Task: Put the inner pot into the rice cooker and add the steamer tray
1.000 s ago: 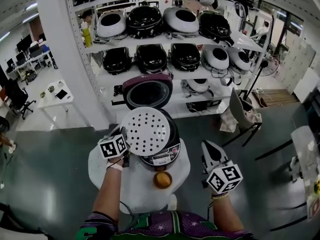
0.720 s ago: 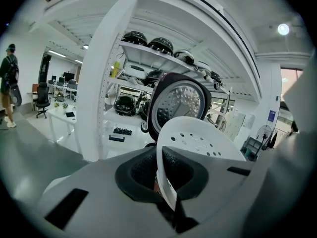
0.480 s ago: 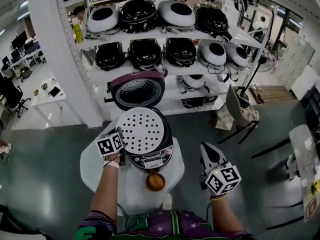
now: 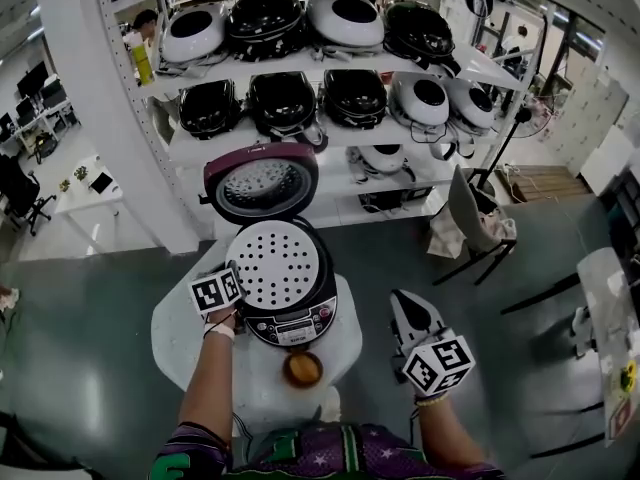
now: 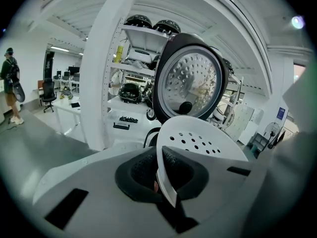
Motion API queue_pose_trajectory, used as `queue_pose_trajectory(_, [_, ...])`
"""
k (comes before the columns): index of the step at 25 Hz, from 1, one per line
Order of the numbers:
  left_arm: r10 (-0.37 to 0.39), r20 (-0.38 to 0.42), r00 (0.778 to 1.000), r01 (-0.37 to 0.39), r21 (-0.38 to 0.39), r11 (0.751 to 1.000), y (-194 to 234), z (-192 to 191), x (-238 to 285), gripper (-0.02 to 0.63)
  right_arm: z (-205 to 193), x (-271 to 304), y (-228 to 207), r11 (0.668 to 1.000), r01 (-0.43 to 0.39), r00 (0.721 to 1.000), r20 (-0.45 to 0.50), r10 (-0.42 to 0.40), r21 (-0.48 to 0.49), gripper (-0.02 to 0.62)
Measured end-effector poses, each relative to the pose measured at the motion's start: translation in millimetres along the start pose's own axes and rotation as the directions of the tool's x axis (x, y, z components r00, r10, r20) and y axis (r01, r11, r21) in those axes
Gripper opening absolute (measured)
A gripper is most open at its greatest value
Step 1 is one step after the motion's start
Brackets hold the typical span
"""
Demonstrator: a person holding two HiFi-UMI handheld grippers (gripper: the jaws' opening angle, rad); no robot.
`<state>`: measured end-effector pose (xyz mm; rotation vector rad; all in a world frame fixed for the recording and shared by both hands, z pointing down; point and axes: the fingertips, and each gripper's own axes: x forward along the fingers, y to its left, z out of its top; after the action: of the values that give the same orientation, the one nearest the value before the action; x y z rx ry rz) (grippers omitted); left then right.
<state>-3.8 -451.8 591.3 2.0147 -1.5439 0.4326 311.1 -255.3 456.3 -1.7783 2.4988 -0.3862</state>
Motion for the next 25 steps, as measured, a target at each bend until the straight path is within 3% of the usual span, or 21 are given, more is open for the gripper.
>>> queue_pose_trajectory(14, [0.038,-0.118,0.992,-0.03,0.065,0.997,-12,-17,26,0.037,-8,5,-10,1.0,0.002,1.0,-0.011,-0.002,0.024,0.005])
queue_pose_trajectory(19, [0.025,-0.15,0.988,-0.01,0.099,0.995,-14,-21,33,0.038,-13,3,-15,0.999,0.017,1.0,-0.012,-0.017,0.036,0.005])
queue_pose_trajectory(23, [-0.003,-0.17,0.985,0.028,0.143,0.989,-20,-21,32,0.06,-17,-1,-16,0.998,0.035,0.999,-0.008,-0.035,0.049,0.005])
queue_pose_trajectory(25, [-0.014,-0.184,0.983,0.044,0.162,0.986,-22,-24,31,0.11,-21,-4,-15,0.998,0.045,0.999,-0.01,-0.044,0.053,0.005])
